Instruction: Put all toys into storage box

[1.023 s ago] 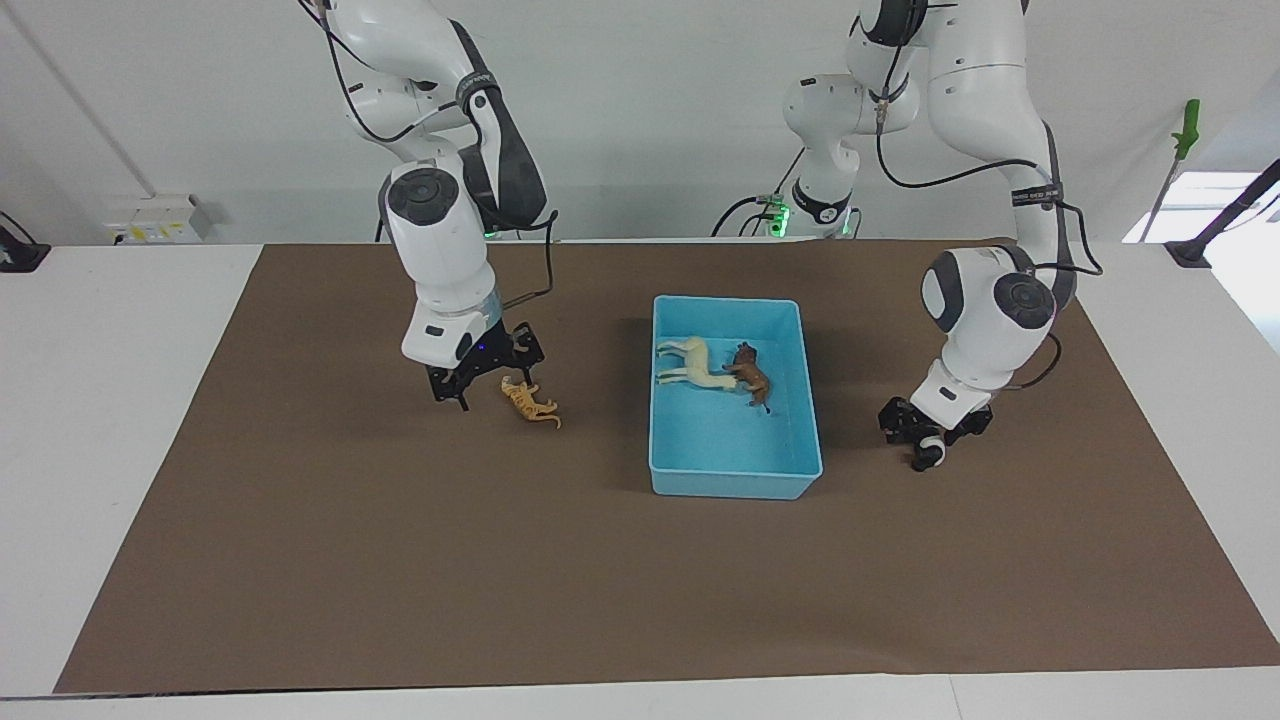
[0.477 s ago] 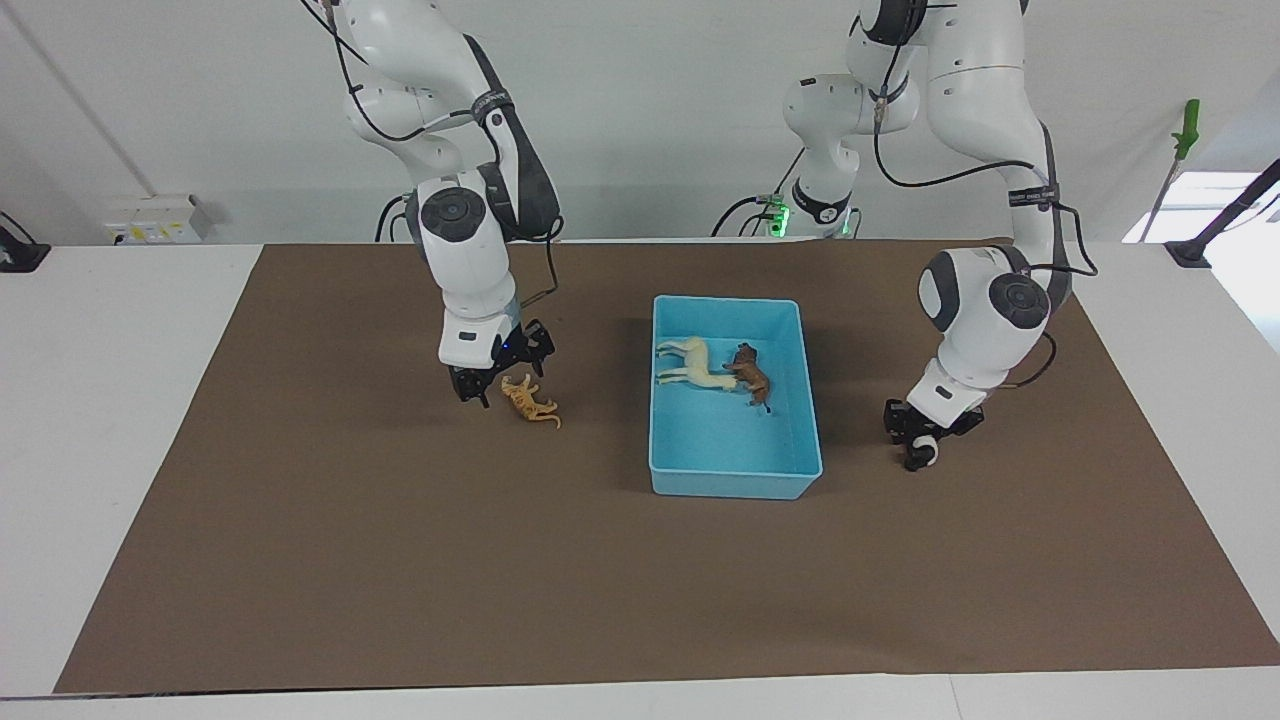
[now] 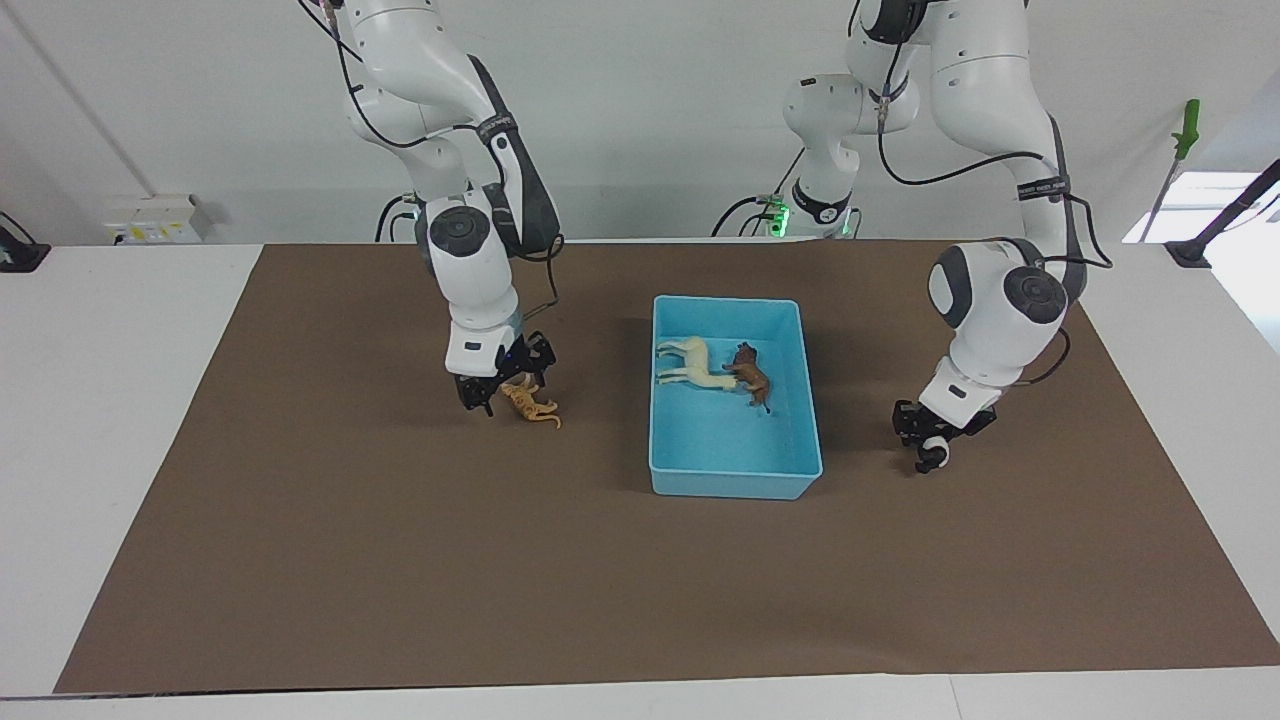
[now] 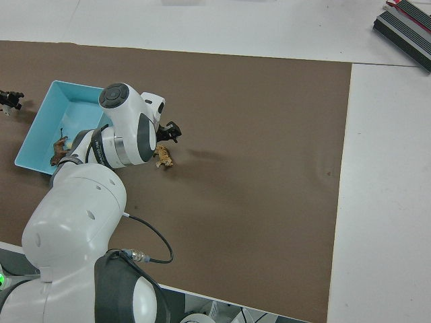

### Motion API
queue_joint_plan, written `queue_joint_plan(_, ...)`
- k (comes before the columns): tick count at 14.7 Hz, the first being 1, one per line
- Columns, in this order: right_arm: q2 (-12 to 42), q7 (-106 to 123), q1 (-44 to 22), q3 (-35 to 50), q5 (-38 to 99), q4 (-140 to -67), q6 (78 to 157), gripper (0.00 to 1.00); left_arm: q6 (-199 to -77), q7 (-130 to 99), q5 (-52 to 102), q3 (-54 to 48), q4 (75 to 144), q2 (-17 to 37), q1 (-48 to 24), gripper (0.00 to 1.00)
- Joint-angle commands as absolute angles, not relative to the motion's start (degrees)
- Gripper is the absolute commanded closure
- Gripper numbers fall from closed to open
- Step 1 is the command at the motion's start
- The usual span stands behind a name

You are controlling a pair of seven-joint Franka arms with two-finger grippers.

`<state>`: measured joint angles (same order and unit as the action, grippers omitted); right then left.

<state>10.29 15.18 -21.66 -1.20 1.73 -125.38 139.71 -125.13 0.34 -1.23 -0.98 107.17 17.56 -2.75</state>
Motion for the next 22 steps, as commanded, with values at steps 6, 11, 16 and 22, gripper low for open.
queue_joint_plan(6, 11.4, 13.5, -22.7, -1.2, 1.8, -127.9, 143.3, 0.06, -111.2, -37.2, 2.5, -3.7, 97.3, 14.9, -20.0, 0.94)
queue_joint_plan(11, 11.6, 11.9, -22.5, -1.3, 1.8, -127.8, 144.0, 0.74, -111.0, -42.1, 2.5, -3.6, 103.0, 11.9, -26.3, 0.0)
queue_joint_plan(16, 11.1, 11.0, -21.3, -1.3, 1.8, -123.5, 139.4, 1.0, -103.6, -40.6, 2.2, -2.9, 101.0, 6.3, -19.5, 0.0)
queue_joint_plan(22, 14.7, -19.6, -27.2, 1.1, 2.5, -92.9, 114.1, 1.0, -88.9, -16.7, 1.8, -2.6, 100.7, -3.8, -5.8, 0.0)
